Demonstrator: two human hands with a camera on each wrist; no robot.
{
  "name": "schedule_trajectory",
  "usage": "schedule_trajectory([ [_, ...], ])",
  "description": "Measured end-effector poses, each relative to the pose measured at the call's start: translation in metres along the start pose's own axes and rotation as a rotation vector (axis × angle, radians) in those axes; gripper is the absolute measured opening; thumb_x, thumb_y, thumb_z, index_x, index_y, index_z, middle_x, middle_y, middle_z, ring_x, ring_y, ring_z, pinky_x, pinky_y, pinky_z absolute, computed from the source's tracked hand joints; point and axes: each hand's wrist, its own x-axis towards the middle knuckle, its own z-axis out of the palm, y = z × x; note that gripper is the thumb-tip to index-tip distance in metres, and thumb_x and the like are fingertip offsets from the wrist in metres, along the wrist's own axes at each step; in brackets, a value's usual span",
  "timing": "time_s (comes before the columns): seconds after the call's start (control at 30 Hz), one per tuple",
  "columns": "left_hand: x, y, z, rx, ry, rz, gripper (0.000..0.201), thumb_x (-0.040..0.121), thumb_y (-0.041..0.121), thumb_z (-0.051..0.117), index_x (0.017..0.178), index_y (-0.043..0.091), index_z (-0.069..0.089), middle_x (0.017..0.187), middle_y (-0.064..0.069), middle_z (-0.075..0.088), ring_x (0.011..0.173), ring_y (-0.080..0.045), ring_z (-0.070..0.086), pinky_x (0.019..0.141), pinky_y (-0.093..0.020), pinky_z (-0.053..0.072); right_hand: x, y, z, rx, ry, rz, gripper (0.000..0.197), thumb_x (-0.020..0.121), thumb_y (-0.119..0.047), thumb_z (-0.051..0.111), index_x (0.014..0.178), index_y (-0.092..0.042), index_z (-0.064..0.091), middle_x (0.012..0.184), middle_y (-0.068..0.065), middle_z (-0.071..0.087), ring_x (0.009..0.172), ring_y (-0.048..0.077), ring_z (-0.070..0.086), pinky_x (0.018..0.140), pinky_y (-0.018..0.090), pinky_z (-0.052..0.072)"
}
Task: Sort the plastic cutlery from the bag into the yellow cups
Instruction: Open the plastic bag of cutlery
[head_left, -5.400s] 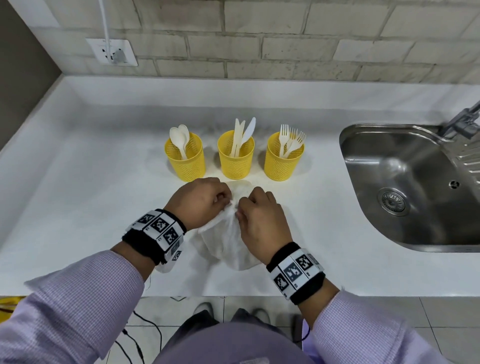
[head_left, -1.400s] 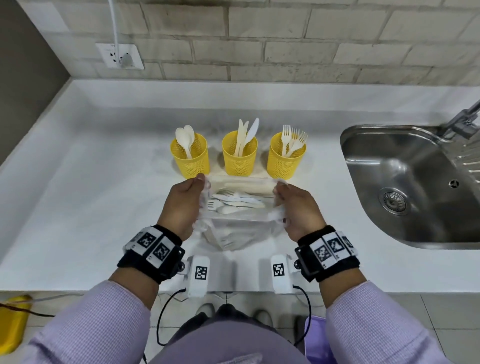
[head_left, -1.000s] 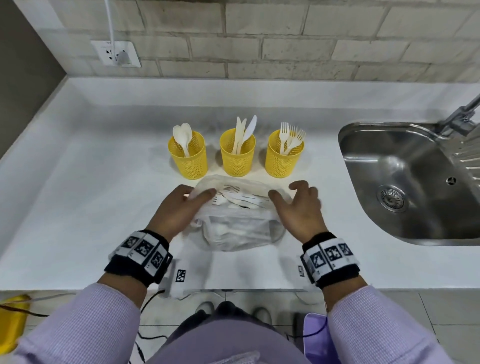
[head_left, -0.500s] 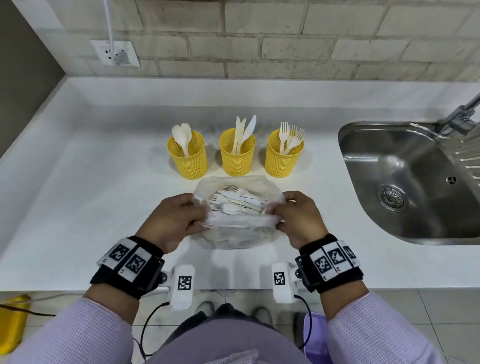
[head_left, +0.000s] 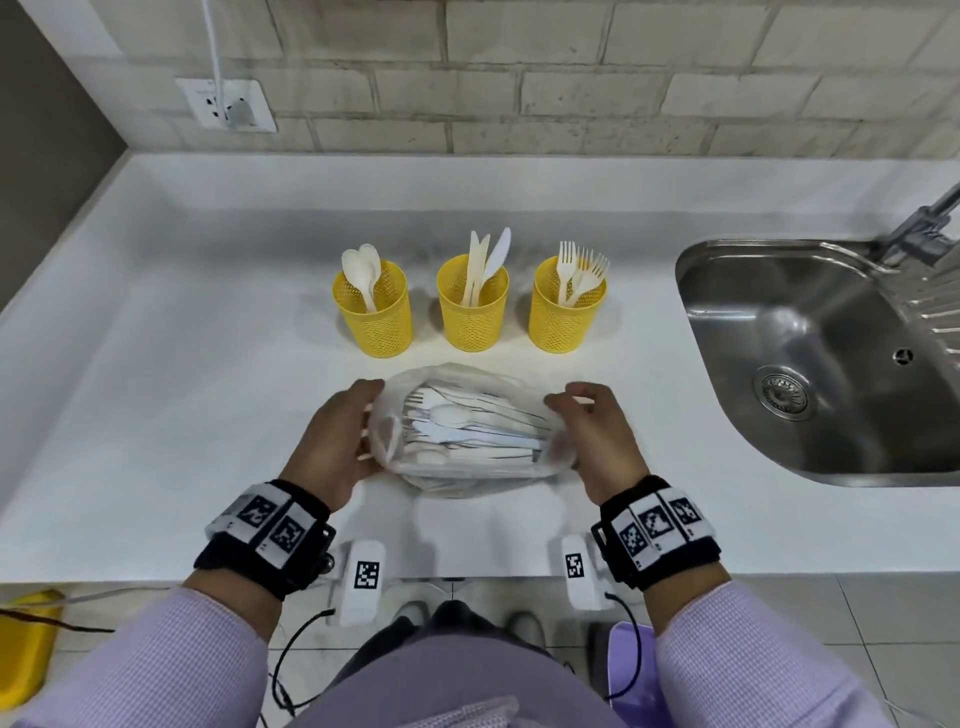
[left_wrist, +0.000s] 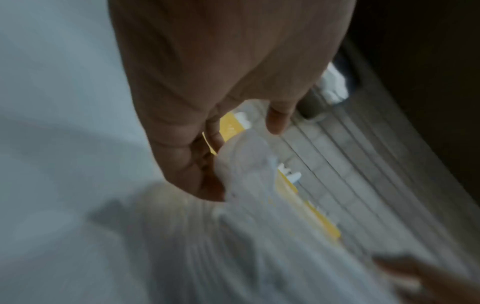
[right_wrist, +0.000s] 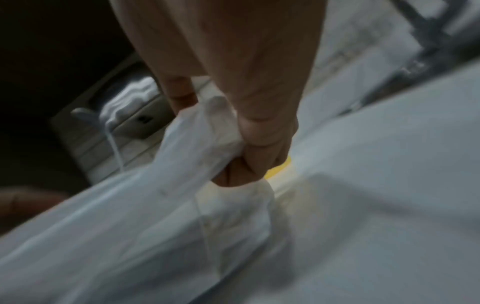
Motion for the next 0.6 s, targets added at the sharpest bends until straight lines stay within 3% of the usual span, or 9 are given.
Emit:
schedule_trajectory([
  [0.1,0.007,-0.002,0.009,0.660,0.146,0.374,0.046,0.089,0.049,0.072,0.121,0.020,0.058,0.104,0.000,0.068,0.092,-0.018,0.062,0.082,-0.036,0.052,0.003,-0.003,0.007,-0.468,0.016,-0.255,0.054,0.089,-0.038,0.074,0.132,-0.014,0.051,0.118,0.007,0.056,0.106,0.020,0.058,0.090,0.028,0.044],
  [0.17,0.009,-0.005,0.015,0.871,0.222,0.625,0.027,0.093,0.040,0.070,0.103,0.017,0.060,0.092,0.003,0.064,0.089,-0.022,0.060,0.078,-0.035,0.048,0.004,-0.003,0.014,-0.680,0.030,-0.402,0.042,0.096,-0.032,0.067,0.127,-0.006,0.055,0.115,0.012,0.055,0.107,0.026,0.055,0.082,0.023,0.034],
  [0.23,0.017,-0.007,0.017,0.895,0.225,0.729,0.032,0.100,0.029,0.060,0.074,0.013,0.050,0.068,0.000,0.056,0.074,-0.032,0.056,0.061,-0.034,0.036,0.005,-0.005,0.019,-0.767,0.071,-0.548,0.021,0.102,-0.026,0.057,0.099,-0.006,0.061,0.093,0.011,0.062,0.094,0.035,0.058,0.069,0.029,0.028],
  [0.27,0.020,-0.005,0.017,0.885,0.221,0.731,0.037,0.103,0.027,0.055,0.071,0.010,0.049,0.064,-0.003,0.054,0.070,-0.032,0.053,0.059,-0.034,0.031,0.004,-0.007,0.020,-0.761,0.079,-0.596,0.024,0.103,-0.024,0.054,0.086,-0.007,0.057,0.080,0.007,0.060,0.084,0.035,0.058,0.065,0.033,0.027],
  [0.33,0.021,-0.002,0.015,0.794,0.218,0.683,0.040,0.107,0.028,0.048,0.074,0.006,0.054,0.069,-0.006,0.059,0.071,-0.028,0.052,0.063,-0.033,0.030,0.006,-0.010,0.017,-0.614,0.064,-0.574,0.031,0.104,-0.021,0.052,0.075,-0.008,0.056,0.070,0.001,0.061,0.073,0.027,0.057,0.064,0.035,0.033],
  [0.43,0.025,0.000,0.009,0.253,0.075,0.395,0.039,0.108,0.032,0.049,0.079,0.008,0.063,0.077,-0.003,0.066,0.072,-0.024,0.058,0.070,-0.030,0.043,0.016,-0.011,0.010,-0.110,0.056,-0.256,0.043,0.101,-0.025,0.054,0.058,-0.021,0.052,0.057,-0.008,0.052,0.059,0.019,0.047,0.060,0.029,0.036],
  [0.5,0.025,-0.002,0.009,-0.084,-0.072,0.174,0.035,0.107,0.031,0.051,0.099,0.005,0.073,0.095,-0.011,0.078,0.086,-0.026,0.073,0.077,-0.031,0.055,0.023,-0.006,0.009,0.140,0.039,-0.025,0.037,0.096,-0.036,0.058,0.073,-0.008,0.065,0.070,0.002,0.061,0.068,0.022,0.057,0.068,0.033,0.044],
  [0.57,0.030,-0.005,0.008,-0.077,-0.080,0.127,0.036,0.106,0.033,0.053,0.104,0.004,0.075,0.103,-0.017,0.078,0.094,-0.029,0.074,0.084,-0.036,0.057,0.024,0.000,0.009,0.129,0.044,0.019,0.051,0.094,-0.041,0.056,0.092,0.009,0.065,0.082,0.009,0.065,0.076,0.023,0.062,0.075,0.036,0.049],
  [0.6,0.032,-0.005,0.008,-0.010,-0.049,0.155,0.038,0.105,0.037,0.055,0.100,0.005,0.075,0.101,-0.016,0.078,0.093,-0.030,0.074,0.087,-0.039,0.056,0.023,0.001,0.009,0.056,0.051,-0.024,0.054,0.095,-0.043,0.055,0.089,0.010,0.063,0.080,0.008,0.063,0.075,0.023,0.061,0.073,0.035,0.048],
])
